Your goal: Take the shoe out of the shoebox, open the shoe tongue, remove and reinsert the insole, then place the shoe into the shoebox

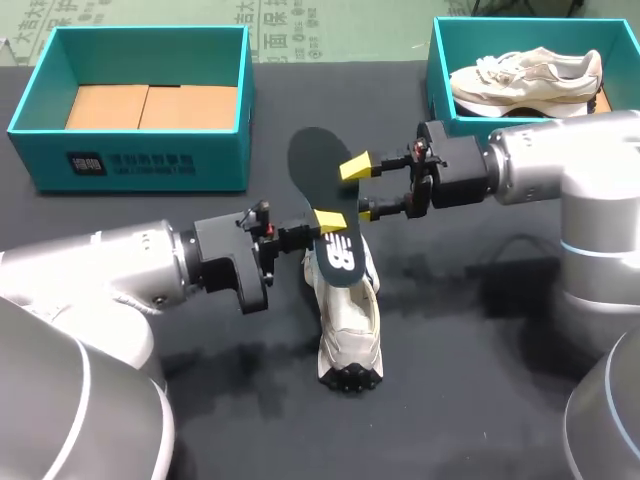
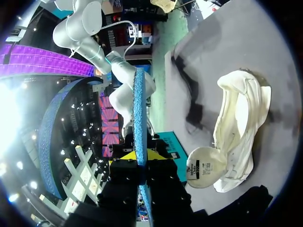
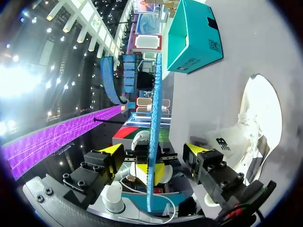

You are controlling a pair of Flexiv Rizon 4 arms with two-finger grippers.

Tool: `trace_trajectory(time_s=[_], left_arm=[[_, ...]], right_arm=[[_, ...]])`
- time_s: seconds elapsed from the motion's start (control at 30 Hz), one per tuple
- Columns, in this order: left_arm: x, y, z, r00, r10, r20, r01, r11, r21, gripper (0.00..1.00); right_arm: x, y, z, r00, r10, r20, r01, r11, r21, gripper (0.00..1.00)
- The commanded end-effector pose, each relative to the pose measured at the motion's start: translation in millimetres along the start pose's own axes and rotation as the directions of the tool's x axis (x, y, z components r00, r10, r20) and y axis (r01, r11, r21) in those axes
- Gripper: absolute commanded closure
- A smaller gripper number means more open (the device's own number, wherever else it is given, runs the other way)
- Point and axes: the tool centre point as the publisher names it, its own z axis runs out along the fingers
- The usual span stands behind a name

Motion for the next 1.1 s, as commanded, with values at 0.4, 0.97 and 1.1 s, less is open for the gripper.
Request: trace_trajectory(time_s=[0.4,0.97,1.1], left_arm=[[-3.0,-4.3,6.6,1.0,0.017,-0.019,-0.017,1.0,0.021,1.0],[0.3,-11.6,6.4,0.999,0.031,-0.021,-0.031,0.999,-0.01,1.0],[0.9,-12.6,5.9,0.999,0.034,-0.021,-0.034,0.999,-0.02,1.0]], right_arm=[[-4.0,-1.8,10.6,1.0,-0.027,-0.001,0.027,0.999,0.017,0.53],[-3.2,-10.8,10.1,0.999,-0.05,-0.003,0.05,0.999,-0.009,0.58],[-3.0,-12.3,9.0,0.999,-0.051,-0.004,0.051,0.999,-0.015,0.59]])
